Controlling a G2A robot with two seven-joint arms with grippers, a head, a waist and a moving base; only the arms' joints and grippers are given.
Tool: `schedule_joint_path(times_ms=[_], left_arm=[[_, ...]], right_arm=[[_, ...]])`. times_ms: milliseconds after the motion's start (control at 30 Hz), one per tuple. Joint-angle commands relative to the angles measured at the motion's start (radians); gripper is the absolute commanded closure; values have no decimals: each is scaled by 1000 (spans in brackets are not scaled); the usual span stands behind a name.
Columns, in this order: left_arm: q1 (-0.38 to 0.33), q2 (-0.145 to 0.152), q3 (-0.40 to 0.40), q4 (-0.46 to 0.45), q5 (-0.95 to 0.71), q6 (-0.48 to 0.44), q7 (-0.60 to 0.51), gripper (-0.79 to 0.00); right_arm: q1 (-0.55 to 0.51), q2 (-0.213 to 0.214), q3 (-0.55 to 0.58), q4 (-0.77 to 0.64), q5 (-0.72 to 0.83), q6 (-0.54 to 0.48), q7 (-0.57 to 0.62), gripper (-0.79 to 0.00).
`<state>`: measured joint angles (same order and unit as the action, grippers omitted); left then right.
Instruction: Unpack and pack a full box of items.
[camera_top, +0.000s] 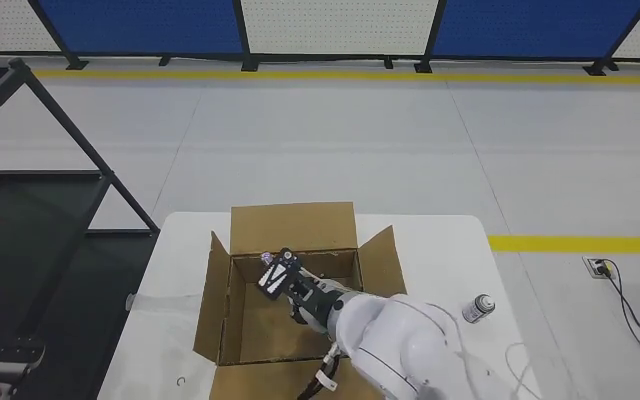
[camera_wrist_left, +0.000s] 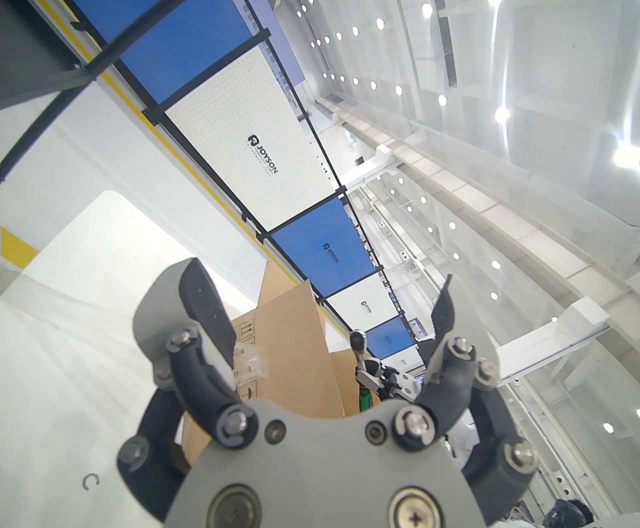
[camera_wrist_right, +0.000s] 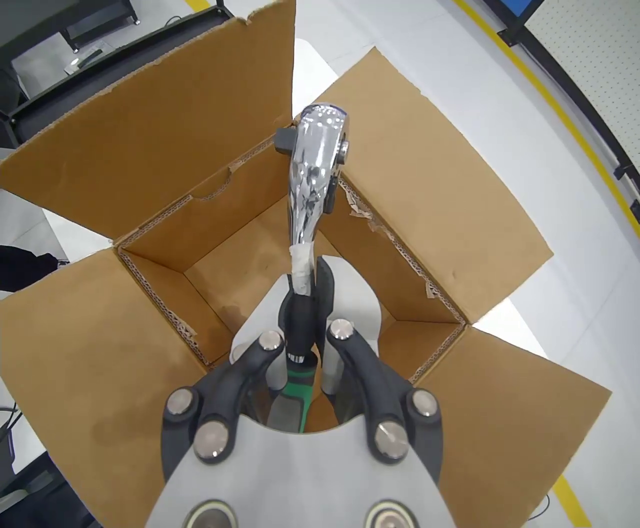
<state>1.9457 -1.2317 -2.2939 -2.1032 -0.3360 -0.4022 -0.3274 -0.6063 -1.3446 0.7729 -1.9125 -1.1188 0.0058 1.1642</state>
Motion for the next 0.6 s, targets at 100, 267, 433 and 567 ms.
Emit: schedule_joint_path(times_ms=[100,267,433,567], left_arm=[[0,0,0,0,0,0,0,-785],[0,0,0,0,0,0,0,-785],[0,0,0,0,0,0,0,-785],[0,0,0,0,0,0,0,-785]], right_arm=[[-1,0,1,-2,0,-1,0,0],[-5,0,1,0,1,-2,-8,0],[22,-18,-32,162,75,-95,-85,0],[105,-51,-90,334,106,-120,-88,0]])
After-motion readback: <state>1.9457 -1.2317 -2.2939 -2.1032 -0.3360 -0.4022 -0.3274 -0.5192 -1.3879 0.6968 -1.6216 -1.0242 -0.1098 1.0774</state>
